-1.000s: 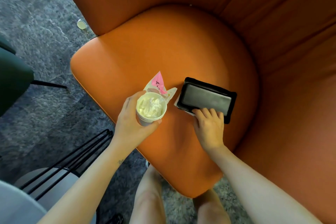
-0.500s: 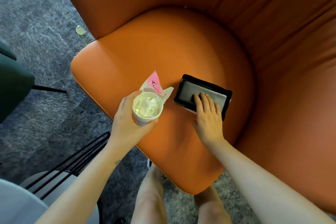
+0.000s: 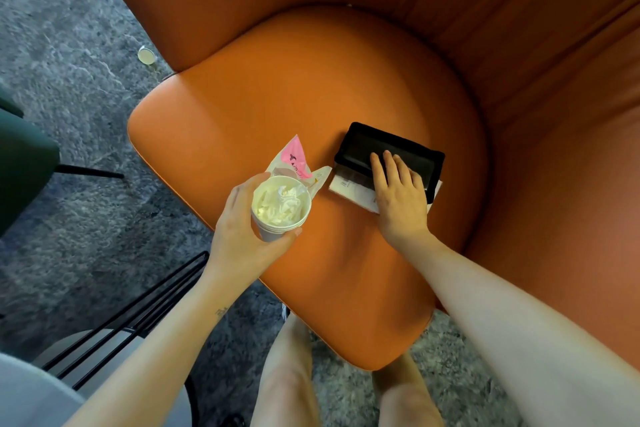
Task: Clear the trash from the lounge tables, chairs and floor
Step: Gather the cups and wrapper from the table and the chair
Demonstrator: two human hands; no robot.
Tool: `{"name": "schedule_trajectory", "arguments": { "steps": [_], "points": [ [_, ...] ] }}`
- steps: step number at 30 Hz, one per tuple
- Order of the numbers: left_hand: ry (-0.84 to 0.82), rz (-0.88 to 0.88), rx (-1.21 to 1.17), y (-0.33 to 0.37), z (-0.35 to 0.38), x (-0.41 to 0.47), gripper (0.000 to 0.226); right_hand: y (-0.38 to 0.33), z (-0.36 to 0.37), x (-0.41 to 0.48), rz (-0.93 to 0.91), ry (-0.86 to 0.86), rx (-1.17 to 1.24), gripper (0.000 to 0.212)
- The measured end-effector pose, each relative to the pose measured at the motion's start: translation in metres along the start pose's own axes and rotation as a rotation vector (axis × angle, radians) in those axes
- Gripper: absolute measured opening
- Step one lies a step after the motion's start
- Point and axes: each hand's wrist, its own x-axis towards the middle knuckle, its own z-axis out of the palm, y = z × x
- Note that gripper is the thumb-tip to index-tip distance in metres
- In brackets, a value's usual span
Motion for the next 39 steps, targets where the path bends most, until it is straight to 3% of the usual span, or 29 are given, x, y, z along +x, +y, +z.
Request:
{"name": "schedule_trajectory", "arguments": {
  "steps": [3,8,13,21,27,39],
  "points": [
    [-0.003,0.006,0.0,0.006,0.0,0.003,0.079,0.011,-0.012,0.005,-0.028,-0.009,0.073,0.094],
    [0.001,0.03,-0.012,0.016,-0.002,0.012,0.079,0.047,-0.046,0.021,-0.086,-0.09,0.269,0.116],
    [0.015,0.054,-0.009,0.026,-0.001,0.022,0.08,0.076,-0.063,0.039,-0.02,-0.106,0.534,0.096],
    [-0.004,0.059,0.009,0.035,0.011,0.031,0.079,0.086,-0.052,0.042,0.086,0.073,0.476,0.068],
    [-0.011,0.07,0.023,0.042,0.021,0.035,0.078,0.074,-0.046,0.039,0.119,0.048,0.314,0.106],
    [0.044,0.105,0.005,0.06,0.0,0.031,0.078,0.058,-0.079,0.034,0.152,0.16,0.323,0.105]
  ]
}}
